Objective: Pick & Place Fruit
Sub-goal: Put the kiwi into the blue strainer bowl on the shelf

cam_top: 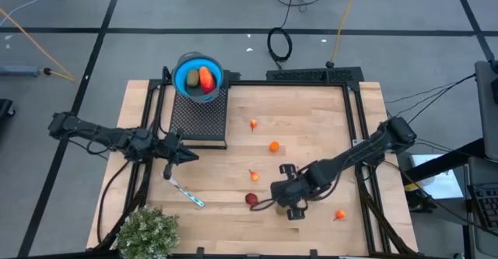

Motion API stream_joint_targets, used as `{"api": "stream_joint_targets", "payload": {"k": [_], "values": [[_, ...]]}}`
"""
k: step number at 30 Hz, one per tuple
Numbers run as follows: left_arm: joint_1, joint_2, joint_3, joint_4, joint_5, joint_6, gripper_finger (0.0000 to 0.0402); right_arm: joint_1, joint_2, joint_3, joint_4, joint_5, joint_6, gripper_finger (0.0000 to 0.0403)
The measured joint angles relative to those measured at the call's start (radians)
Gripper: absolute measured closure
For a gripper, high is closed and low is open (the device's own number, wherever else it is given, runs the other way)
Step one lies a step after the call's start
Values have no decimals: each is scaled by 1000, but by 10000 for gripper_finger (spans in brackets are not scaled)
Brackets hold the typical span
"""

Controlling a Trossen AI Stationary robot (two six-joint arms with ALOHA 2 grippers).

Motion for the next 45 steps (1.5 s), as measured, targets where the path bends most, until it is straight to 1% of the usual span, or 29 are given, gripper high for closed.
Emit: {"api": "stream_joint_targets", "payload": {"k": [5,7,10,12,14,16,19,24,26,30,34,40,45], "values": [[18,-45,0,-57,1,-26,400,5,69,63,-84,-12,-60,403],[18,-57,0,-67,2,-29,398,3,76,65,-98,-55,-60,403],[18,-69,0,-78,1,-29,393,-7,76,64,-89,-148,-61,403],[18,-71,0,-91,0,-22,395,-11,75,64,-89,-178,-57,402],[18,-75,0,-107,-1,-19,399,-13,76,64,-92,-185,-48,396],[18,-81,0,-110,-1,-17,398,-13,76,64,-89,-190,-47,385],[18,-91,0,-114,-1,-15,391,-13,76,64,-89,-245,-46,362],[18,-96,0,-114,-1,-8,398,-15,76,64,-88,-317,-45,308],[18,-96,0,-113,-1,-16,399,-17,76,64,-88,-318,-43,284],[18,-95,0,-113,-2,-28,389,-24,76,63,-88,-318,-41,242],[18,-95,0,-112,-2,-30,386,-31,76,63,-87,-317,-33,215],[18,-95,0,-112,-1,-35,399,-29,76,63,-83,-317,36,207],[18,-95,0,-112,0,-50,389,-24,76,63,-80,-317,84,212]]}}
